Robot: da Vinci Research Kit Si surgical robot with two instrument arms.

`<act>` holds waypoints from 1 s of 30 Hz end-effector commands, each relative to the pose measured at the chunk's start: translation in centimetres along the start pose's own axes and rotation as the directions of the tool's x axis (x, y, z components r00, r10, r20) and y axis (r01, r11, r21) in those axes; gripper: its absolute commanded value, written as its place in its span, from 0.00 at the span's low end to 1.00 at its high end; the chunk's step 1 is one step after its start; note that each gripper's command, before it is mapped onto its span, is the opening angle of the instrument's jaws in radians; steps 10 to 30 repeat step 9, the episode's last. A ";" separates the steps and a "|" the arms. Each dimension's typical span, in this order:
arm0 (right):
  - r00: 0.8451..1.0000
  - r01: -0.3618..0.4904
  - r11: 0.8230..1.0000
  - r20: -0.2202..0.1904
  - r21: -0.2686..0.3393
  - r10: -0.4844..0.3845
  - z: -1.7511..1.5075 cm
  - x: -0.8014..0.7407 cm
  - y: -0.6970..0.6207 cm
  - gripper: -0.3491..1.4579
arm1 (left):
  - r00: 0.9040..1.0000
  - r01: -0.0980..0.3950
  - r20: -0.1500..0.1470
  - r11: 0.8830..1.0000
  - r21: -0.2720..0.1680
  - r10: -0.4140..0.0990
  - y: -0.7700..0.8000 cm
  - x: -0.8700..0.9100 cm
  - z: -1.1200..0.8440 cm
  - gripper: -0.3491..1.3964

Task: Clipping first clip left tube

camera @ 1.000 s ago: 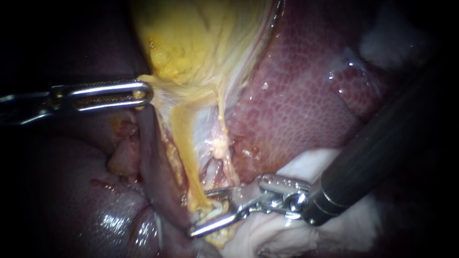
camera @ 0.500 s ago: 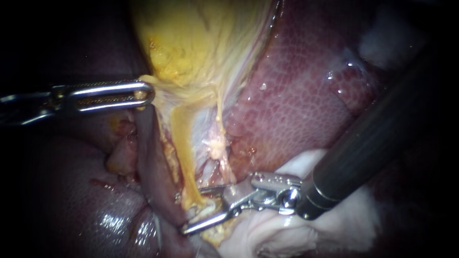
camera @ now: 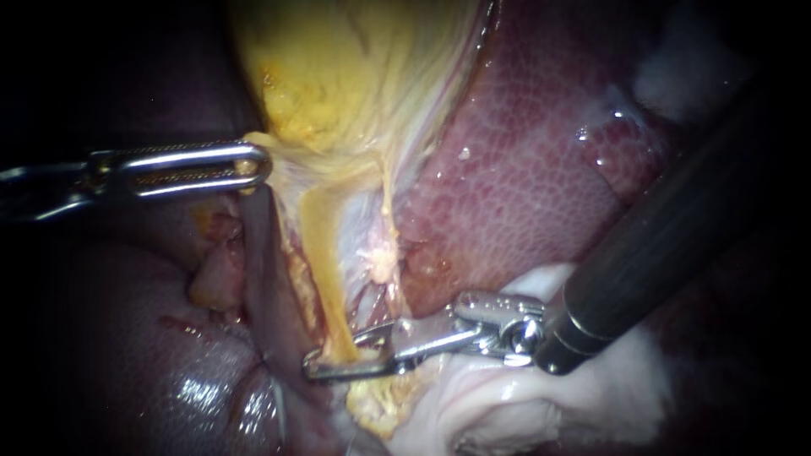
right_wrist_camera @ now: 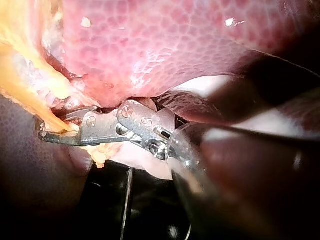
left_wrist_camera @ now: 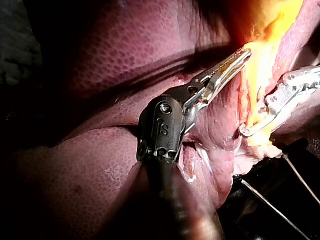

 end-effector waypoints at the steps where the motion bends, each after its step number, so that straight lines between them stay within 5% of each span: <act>1: 1.000 0.000 1.000 0.000 0.001 0.000 0.00 -0.01 0.00 0.00 | 1.000 0.000 0.000 1.000 0.000 0.000 0.00 0.00 0.00 0.00; 30: 1.000 0.001 1.000 0.001 0.002 -0.001 -0.03 -0.03 0.02 0.00 | 1.000 0.000 0.000 1.000 0.000 0.000 0.01 0.00 0.00 0.00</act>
